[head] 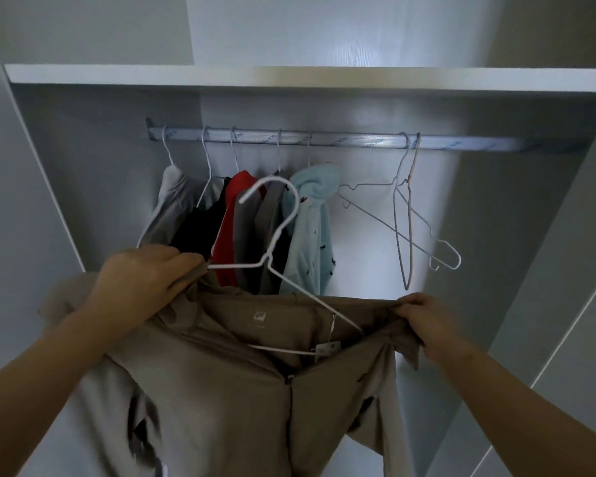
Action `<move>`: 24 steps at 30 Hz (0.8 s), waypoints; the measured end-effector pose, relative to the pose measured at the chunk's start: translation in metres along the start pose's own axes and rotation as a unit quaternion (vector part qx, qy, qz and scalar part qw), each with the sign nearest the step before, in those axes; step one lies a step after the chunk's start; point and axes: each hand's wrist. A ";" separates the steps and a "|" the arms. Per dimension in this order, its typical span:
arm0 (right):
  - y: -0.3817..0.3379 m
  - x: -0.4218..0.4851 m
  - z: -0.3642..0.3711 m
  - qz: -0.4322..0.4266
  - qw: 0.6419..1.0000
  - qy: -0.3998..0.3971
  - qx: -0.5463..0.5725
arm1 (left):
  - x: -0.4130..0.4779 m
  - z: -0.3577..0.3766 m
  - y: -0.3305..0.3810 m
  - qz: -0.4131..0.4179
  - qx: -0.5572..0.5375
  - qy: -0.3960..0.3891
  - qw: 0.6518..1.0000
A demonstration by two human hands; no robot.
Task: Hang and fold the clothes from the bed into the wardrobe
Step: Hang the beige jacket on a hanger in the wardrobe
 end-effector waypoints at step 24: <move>-0.040 -0.033 0.010 -0.342 0.892 -0.127 -0.268 | 0.023 0.024 0.075 -0.512 -0.517 -0.019 0.685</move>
Point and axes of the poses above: each hand's wrist, its own x-axis towards the middle knuckle, its own z-axis out of the palm, y = z × x, and after that the axes turned 15 degrees about -z, right-handed
